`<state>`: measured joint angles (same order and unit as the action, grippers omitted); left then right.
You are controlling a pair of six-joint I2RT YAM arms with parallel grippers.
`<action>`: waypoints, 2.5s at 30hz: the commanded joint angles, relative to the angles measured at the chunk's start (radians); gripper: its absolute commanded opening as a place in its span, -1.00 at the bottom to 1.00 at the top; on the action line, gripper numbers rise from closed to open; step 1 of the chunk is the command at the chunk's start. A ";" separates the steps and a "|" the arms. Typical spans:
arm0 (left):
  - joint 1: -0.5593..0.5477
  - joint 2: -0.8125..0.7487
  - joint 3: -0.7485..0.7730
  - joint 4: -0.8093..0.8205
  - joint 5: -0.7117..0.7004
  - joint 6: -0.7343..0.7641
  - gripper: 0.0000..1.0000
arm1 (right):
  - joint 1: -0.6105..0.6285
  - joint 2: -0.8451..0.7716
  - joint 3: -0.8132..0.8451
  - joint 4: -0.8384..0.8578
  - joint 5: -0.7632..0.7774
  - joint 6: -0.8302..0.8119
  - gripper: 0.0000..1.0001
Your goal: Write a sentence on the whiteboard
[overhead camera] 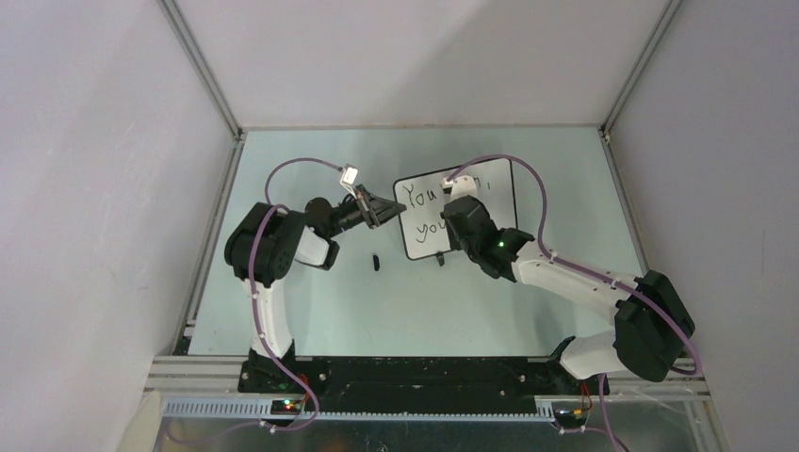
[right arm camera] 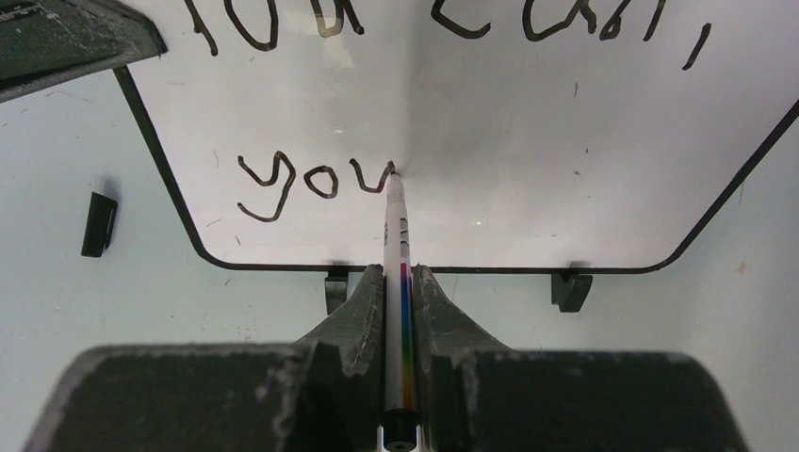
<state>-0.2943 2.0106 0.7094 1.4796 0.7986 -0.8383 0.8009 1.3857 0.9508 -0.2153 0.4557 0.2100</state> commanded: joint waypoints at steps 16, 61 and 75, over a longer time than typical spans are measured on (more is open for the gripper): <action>-0.002 -0.009 0.022 0.052 0.028 0.001 -1.00 | 0.001 -0.051 -0.021 -0.015 0.022 0.026 -1.00; -0.001 -0.038 0.018 0.051 0.023 -0.025 -1.00 | 0.015 -0.351 -0.362 0.363 0.118 0.004 -1.00; 0.000 -0.033 0.021 0.051 0.029 -0.029 -1.00 | -0.111 -0.311 -0.293 0.278 -0.067 0.038 -1.00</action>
<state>-0.2943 2.0106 0.7094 1.4796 0.8074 -0.8570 0.7059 1.0607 0.5991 0.0635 0.4538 0.2352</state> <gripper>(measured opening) 0.020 0.134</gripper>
